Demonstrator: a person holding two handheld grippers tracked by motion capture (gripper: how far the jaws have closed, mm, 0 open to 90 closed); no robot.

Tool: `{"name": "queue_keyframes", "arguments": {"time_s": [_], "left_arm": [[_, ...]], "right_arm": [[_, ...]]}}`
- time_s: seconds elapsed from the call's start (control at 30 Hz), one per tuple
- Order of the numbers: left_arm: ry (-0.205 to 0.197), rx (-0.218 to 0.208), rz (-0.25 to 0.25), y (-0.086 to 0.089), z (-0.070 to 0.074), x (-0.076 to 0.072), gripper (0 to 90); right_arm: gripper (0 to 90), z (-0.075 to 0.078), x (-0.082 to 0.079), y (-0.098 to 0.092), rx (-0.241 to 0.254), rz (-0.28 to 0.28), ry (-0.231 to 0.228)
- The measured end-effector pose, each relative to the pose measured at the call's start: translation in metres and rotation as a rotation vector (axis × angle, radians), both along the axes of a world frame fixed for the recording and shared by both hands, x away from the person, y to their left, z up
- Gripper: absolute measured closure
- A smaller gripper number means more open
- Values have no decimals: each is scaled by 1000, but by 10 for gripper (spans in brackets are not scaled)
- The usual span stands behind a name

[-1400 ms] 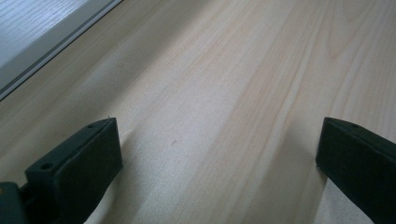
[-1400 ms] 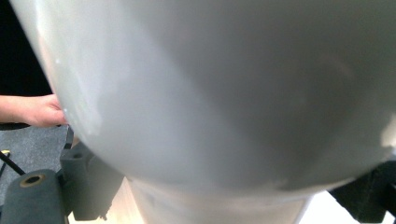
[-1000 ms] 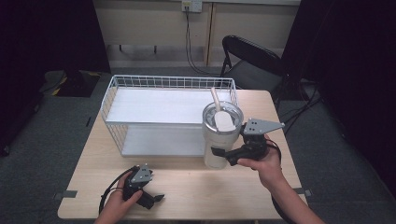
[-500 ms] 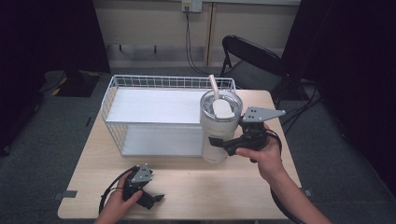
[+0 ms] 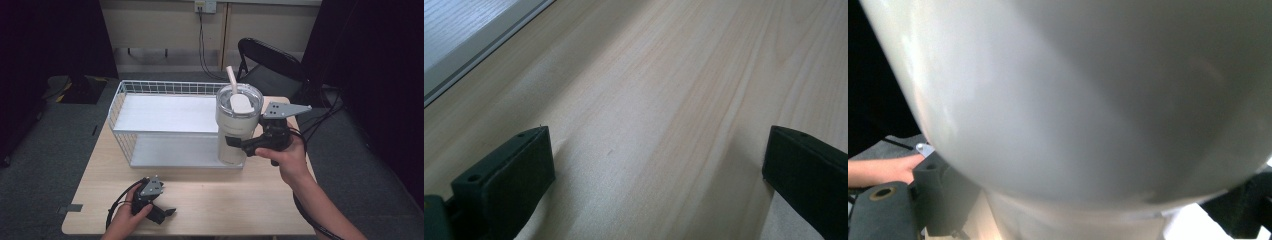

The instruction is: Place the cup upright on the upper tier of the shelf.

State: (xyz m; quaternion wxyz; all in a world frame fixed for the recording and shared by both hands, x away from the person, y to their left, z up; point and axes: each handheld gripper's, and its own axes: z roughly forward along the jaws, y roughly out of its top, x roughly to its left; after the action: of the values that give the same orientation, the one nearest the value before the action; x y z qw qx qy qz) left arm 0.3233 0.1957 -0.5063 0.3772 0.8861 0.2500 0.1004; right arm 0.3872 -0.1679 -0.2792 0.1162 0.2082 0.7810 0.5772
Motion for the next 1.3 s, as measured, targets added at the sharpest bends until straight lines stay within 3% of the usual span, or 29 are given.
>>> {"name": "queue_keyframes", "arguments": {"time_s": [0.3,0.8,1.3], "left_arm": [[-2,1,0,0,0,0,0],[-2,1,0,0,0,0,0],[3,4,-4,0,1,0,0]], "right_arm": [[104,11,5,-1,10,-25,16],[104,43,14,10,-2,-56,-9],[104,57,29,17,-22,-112,-12]]}}
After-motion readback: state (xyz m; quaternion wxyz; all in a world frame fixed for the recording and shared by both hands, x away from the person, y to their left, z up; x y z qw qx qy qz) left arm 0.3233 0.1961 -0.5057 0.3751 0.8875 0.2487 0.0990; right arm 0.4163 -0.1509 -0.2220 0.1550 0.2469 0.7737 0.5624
